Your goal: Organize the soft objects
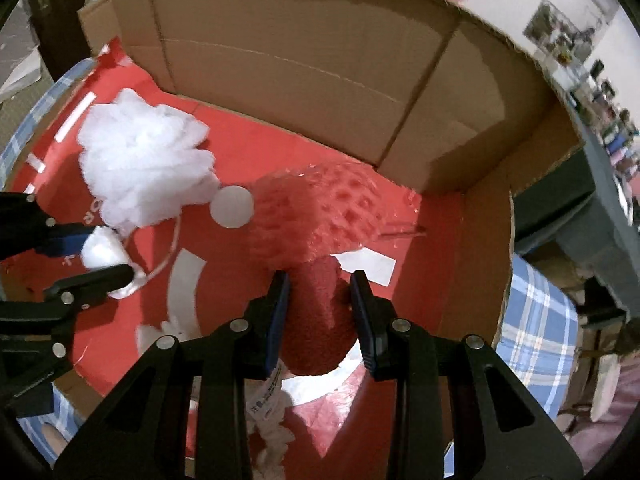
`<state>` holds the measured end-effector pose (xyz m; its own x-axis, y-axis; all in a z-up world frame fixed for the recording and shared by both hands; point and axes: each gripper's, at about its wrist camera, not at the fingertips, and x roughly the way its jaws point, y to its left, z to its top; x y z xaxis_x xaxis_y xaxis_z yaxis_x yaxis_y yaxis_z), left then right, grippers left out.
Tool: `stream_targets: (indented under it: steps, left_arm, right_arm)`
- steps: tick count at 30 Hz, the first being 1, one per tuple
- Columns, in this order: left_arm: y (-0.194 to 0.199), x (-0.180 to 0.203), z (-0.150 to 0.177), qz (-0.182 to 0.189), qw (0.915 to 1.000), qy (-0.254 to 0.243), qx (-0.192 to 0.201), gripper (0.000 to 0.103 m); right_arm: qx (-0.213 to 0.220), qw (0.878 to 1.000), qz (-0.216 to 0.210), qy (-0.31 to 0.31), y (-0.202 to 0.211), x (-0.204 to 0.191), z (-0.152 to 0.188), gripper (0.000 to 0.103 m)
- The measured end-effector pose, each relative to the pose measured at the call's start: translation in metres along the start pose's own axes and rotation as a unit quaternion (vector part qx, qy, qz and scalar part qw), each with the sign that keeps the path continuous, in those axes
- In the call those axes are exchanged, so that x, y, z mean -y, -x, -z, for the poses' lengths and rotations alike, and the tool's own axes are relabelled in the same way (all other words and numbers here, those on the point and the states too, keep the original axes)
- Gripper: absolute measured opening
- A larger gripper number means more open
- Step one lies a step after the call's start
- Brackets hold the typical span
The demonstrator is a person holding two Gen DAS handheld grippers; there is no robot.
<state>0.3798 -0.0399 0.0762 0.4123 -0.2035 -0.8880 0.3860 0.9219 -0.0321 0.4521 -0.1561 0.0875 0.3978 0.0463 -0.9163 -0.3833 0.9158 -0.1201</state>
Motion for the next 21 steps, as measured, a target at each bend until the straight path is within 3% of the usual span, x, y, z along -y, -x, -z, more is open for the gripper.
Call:
stream_targets:
  steps: [6, 11, 12, 14, 15, 16, 21]
  left_arm:
    - [-0.001, -0.002, 0.003, 0.002, 0.9999, 0.011, -0.002, 0.025]
    - [0.001, -0.006, 0.006, 0.001, 0.9999, 0.015, -0.002, 0.033]
    - [0.0, -0.01, 0.006, 0.002, 0.9998, 0.018, 0.0, 0.039]
    - [0.004, -0.015, 0.005, 0.008, 0.9996, 0.025, 0.008, 0.046]
    - [0.009, -0.015, 0.003, 0.01, 0.9995, 0.027, 0.012, 0.048]
    - [0.012, -0.016, 0.003, 0.01, 0.9994, 0.029, 0.016, 0.05]
    - [0.031, -0.02, 0.009, 0.016, 0.9987, 0.035, 0.035, 0.061]
  right_arm:
    - [-0.009, 1.0, 0.009, 0.004, -0.005, 0.004, 0.002, 0.03]
    - [-0.012, 1.0, 0.008, 0.001, -0.004, 0.006, 0.004, 0.031]
    - [-0.012, 1.0, 0.007, 0.002, -0.003, 0.004, 0.003, 0.032]
    - [-0.015, 1.0, 0.005, 0.002, -0.001, 0.001, 0.005, 0.042]
    - [-0.014, 1.0, 0.006, 0.002, -0.001, 0.0, 0.005, 0.059]
    - [-0.011, 1.0, 0.007, 0.004, 0.001, 0.0, 0.006, 0.066]
    - [0.008, 1.0, 0.005, -0.001, 0.016, -0.005, 0.006, 0.066]
